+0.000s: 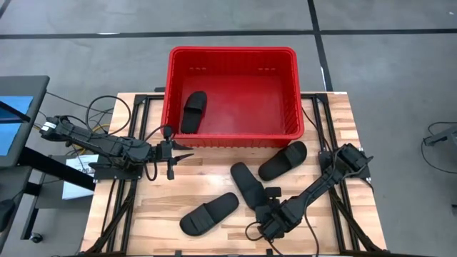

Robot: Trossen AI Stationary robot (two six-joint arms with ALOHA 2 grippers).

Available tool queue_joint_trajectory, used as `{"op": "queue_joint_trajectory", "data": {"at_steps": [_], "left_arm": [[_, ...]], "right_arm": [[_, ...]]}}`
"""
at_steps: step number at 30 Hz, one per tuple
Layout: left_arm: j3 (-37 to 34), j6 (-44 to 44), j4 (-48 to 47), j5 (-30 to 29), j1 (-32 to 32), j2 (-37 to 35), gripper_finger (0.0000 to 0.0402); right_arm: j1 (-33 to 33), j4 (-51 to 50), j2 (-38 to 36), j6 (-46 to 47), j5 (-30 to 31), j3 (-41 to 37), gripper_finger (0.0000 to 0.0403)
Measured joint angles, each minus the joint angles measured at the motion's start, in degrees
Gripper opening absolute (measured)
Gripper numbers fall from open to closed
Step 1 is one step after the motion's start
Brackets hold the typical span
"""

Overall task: Pick and place slides into bin
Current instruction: Stack the middle slide on top of the slide in the bin

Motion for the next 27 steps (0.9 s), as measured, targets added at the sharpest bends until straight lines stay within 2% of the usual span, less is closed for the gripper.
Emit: {"op": "queue_joint_trajectory", "data": {"at_steps": [9, 12, 16, 22, 27], "left_arm": [[0.0, -0.5, -0.2, 0.2, 0.0, 0.0, 0.0071], [0.0, -0.7, -0.2, 1.1, 0.0, 0.0, 0.0071], [0.0, -0.7, -0.2, 1.7, 0.0, 0.0, 0.0071], [0.0, -1.1, -0.2, 1.7, 0.0, 0.0, 0.0071], [0.0, -1.2, -0.1, 1.7, 0.0, 0.0, 0.0071]], "right_arm": [[-0.4, 0.1, 0.3, -0.2, 1.5, -0.1, 0.0104], [-0.5, 0.2, 0.3, 0.5, 2.3, -0.1, 0.0080], [-0.6, -0.3, 0.4, 1.0, 2.4, -0.1, 0.0016], [-0.5, -2.6, -0.1, 3.7, 2.7, 0.1, 0.0005], [-0.2, -11.9, -1.7, 4.4, 3.9, 0.7, 0.0003]]}}
